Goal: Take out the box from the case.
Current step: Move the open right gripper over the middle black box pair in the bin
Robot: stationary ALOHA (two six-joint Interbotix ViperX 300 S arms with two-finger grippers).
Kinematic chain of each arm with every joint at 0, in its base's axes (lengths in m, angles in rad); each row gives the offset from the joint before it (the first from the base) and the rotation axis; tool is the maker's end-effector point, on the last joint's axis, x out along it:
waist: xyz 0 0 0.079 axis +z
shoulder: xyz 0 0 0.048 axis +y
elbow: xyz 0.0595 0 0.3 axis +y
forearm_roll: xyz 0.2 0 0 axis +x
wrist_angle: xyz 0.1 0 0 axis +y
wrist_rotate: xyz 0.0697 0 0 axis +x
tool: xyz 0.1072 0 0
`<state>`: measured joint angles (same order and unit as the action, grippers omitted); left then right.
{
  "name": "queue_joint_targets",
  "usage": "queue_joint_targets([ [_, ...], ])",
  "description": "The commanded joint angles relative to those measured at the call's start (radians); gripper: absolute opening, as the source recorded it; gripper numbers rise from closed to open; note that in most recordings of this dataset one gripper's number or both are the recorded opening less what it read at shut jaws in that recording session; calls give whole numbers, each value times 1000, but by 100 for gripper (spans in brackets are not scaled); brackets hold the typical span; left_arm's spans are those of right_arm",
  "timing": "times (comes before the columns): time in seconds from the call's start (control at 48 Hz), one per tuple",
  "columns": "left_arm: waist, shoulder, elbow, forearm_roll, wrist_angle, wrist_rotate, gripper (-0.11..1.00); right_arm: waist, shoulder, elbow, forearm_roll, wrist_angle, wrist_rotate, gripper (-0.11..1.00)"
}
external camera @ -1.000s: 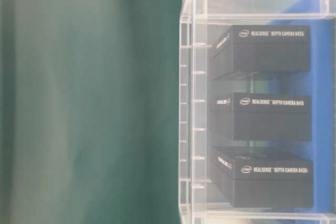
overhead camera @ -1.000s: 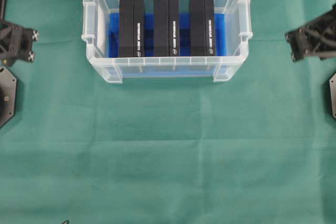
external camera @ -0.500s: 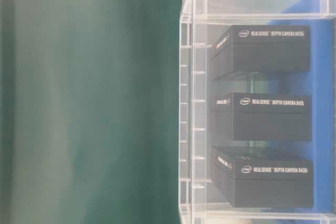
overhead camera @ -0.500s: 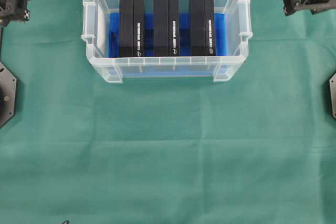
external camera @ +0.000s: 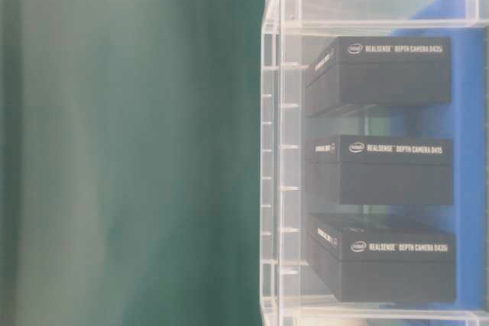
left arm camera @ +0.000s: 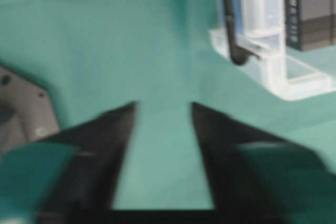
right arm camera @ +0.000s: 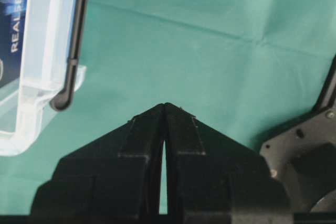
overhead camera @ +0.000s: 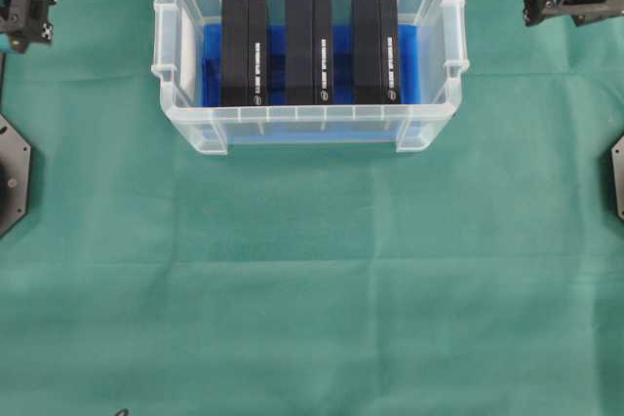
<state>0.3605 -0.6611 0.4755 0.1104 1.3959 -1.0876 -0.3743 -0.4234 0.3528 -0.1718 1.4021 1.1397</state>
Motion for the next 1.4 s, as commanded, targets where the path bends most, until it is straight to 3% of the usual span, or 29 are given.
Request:
queue_joint_targets([
  [0.0,5,-2,-23,0,-2,-3,64,3,-14,-9,5,-23,3,8],
  [0.083,5,0,-21,0,-3,-6,86,6,-11,-9,5,-28,8,26],
  [0.125,5,0,-21,0,-3,-8,93,8,-8,-9,5,-25,9,41],
  [0.271,15,3,-21,0,-3,-17,94,20,0,-6,2,-17,21,83],
  [0.354,18,8,-21,0,-3,-18,94,21,3,-5,3,-14,38,95],
  [0.5,20,14,-25,0,-3,-20,94,21,5,-5,2,14,72,94],
  [1.0,20,15,-21,0,-3,-25,93,21,28,-9,0,17,80,94],
  [1.376,20,17,-20,0,-2,-31,93,21,155,-115,2,-29,104,94],
])
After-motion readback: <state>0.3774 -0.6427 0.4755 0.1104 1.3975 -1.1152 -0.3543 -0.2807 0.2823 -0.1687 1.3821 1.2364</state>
